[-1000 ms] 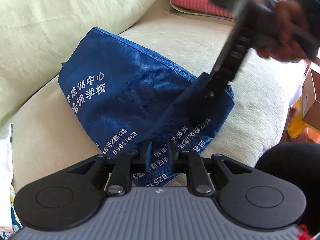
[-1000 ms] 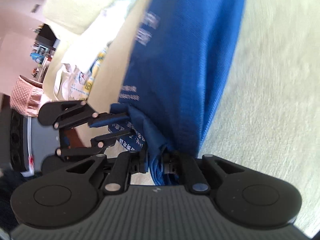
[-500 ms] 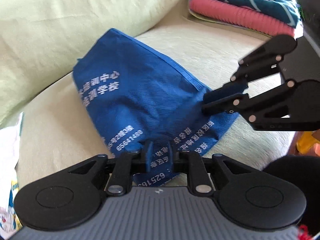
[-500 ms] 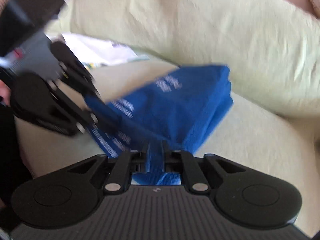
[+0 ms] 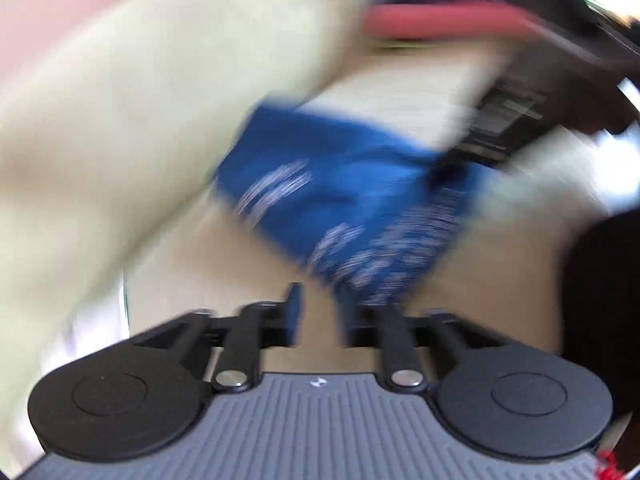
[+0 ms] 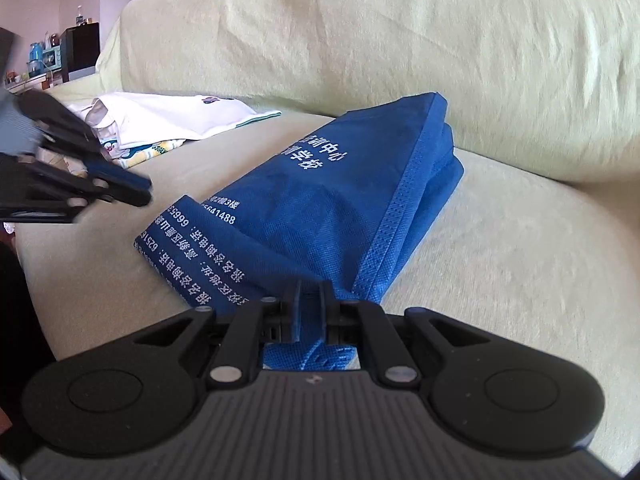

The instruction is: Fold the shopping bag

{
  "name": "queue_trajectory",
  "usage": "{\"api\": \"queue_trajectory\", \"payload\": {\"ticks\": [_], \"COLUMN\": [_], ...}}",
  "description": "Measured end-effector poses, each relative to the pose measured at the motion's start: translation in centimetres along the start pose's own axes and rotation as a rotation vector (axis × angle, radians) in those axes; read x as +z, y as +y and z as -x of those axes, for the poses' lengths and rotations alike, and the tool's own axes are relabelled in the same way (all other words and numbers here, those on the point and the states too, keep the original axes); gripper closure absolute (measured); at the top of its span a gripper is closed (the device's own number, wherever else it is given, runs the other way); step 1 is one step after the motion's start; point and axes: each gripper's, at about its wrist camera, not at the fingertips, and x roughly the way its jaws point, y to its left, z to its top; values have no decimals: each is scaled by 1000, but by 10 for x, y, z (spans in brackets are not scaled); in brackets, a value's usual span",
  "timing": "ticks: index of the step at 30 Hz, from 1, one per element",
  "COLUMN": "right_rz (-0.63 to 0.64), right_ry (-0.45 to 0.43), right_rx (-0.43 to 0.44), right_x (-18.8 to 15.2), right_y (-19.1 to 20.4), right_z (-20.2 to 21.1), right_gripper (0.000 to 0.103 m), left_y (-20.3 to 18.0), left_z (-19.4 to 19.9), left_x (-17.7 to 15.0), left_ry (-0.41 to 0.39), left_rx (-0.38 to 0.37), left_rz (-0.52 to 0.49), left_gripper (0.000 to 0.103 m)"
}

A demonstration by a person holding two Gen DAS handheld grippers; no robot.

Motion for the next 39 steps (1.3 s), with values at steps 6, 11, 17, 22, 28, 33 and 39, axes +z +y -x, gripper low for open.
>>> {"api": "queue_trajectory", "payload": {"ticks": [6, 11, 17, 22, 28, 33, 39], "right_rz": [0, -5, -20, 28, 187, 571, 722], "right_ry": [12, 16, 19, 12, -35, -50, -57], "right_rx": [21, 41, 69, 77, 151, 174, 139], "right_x": [3, 4, 5, 8, 20, 9, -12], "right_y": [-2, -3, -10, -9, -11, 13, 15], "right_z": [-3, -4, -5, -3, 19, 31, 3], "right_gripper": [98, 98, 98, 96, 62, 50, 70], "left_y": [-34, -38, -16, 20, 37, 36, 45], "left_z": [-8, -19, -26, -52, -59, -59, -60], "left_x": [-16, -24, -25, -18, -16, -18, -18], "left_ry": [-11, -68, -101, -27, 13, 21, 19], "left_rx": [0, 1, -120, -337, -455, -485, -501], "left_rz": [-390, -609, -612, -345, -202, -181, -162], "left_gripper": [53, 54, 59, 69, 69, 69, 67]}}
